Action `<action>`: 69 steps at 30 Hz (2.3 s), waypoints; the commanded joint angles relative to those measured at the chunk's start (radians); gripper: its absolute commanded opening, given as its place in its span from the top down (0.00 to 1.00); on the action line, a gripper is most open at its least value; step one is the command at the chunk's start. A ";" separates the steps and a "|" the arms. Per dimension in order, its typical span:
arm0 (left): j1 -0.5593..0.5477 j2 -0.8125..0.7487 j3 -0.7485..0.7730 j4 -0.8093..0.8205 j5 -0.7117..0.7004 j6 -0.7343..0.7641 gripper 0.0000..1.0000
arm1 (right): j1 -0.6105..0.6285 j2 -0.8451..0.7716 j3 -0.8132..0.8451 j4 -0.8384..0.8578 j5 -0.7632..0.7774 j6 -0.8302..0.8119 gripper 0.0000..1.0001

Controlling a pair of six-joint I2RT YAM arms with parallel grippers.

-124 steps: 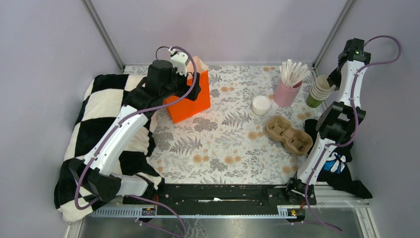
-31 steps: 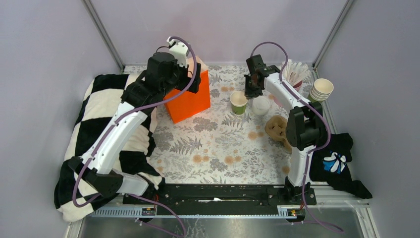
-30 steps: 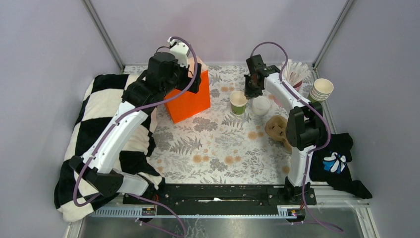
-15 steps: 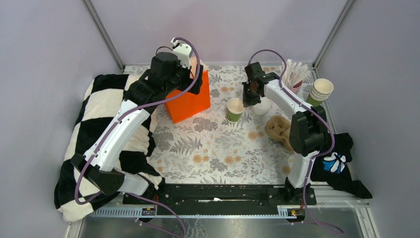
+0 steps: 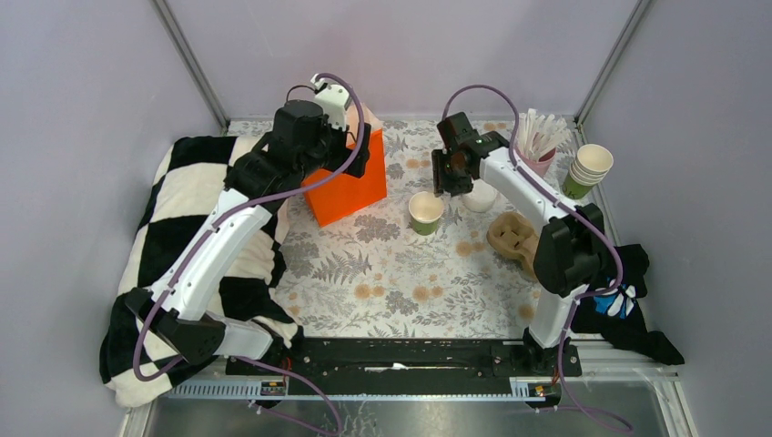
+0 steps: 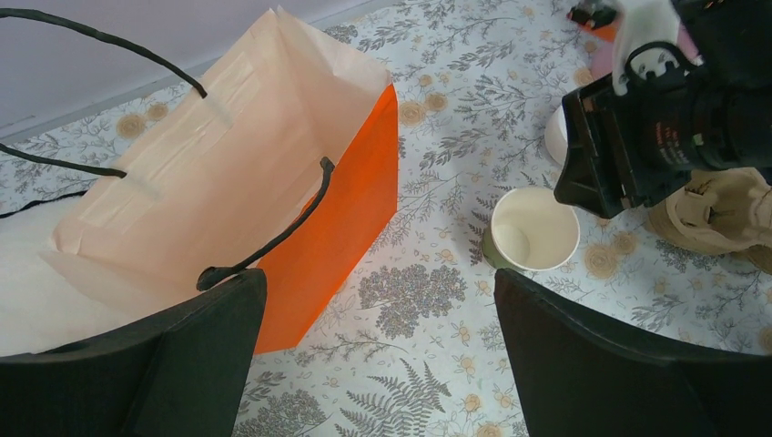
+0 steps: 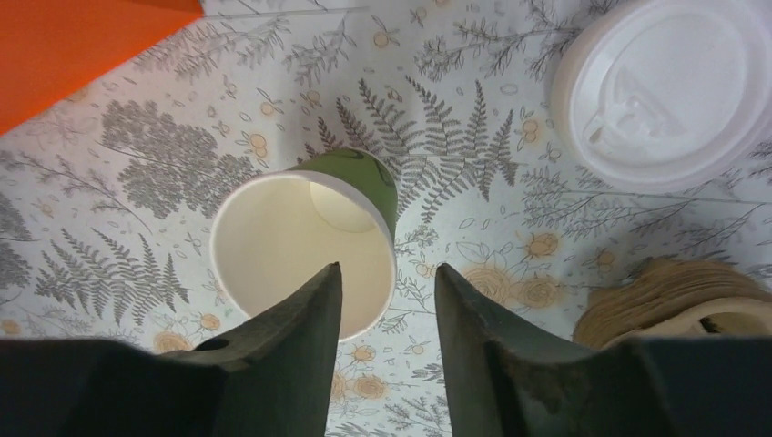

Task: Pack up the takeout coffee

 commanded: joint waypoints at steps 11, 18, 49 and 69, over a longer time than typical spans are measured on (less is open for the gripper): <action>-0.002 -0.047 0.018 0.026 -0.014 0.024 0.01 | -0.153 0.220 0.354 -0.191 0.164 -0.105 0.55; -0.001 -0.048 0.036 0.002 -0.031 0.033 0.01 | -0.174 0.326 0.371 -0.156 0.125 -0.133 0.56; -0.002 -0.035 0.026 0.001 -0.016 0.041 0.01 | -0.178 0.382 0.312 -0.117 0.049 -0.140 0.75; -0.001 -0.034 0.021 0.006 -0.004 0.040 0.01 | -0.178 0.356 0.298 -0.119 0.063 -0.144 0.96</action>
